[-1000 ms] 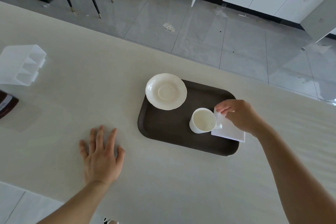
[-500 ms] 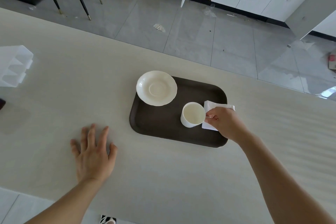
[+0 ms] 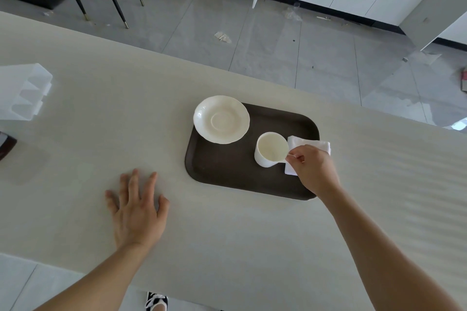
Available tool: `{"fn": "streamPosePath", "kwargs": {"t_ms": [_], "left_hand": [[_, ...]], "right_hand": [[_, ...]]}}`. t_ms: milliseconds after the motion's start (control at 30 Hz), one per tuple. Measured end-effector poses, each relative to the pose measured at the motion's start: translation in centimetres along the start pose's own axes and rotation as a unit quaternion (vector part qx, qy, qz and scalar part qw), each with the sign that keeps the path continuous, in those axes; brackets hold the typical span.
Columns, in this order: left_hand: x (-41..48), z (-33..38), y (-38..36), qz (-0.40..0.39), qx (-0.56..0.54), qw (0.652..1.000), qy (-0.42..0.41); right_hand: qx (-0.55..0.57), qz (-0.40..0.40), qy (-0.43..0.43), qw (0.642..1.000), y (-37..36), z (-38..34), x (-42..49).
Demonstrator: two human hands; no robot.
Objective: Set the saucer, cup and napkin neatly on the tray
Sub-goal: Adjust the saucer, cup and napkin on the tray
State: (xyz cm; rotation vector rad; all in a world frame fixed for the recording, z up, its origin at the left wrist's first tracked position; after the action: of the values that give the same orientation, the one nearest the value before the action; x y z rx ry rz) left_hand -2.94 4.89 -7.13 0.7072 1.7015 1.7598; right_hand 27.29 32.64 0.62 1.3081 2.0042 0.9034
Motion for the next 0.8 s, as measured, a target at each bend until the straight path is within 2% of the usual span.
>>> {"fn": "streamPosePath", "kwargs": {"t_ms": [467,800], "left_hand": [[0.1,-0.2,-0.1,0.012,-0.005,1.0,0.0],[0.2,-0.4,-0.2,0.017,-0.004,1.0,-0.001]], "right_hand": [[0.084,0.153,-0.069,0.982,-1.9,-1.3,0.3],[0.195,0.146,-0.124,0.962,-3.6,-1.1,-0.2]]}}
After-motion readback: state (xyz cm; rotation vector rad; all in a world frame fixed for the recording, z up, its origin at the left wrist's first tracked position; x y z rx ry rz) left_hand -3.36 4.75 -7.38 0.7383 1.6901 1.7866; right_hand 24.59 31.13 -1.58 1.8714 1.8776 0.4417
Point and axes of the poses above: each hand's wrist, its own x-axis towards the middle knuckle, its own y-axis out of the back of the hand, z = x × y, the point moved 8 cm from there along x, towards the middle knuckle, and after that the axes turned 10 degrees about x, right-handed, at the moved point
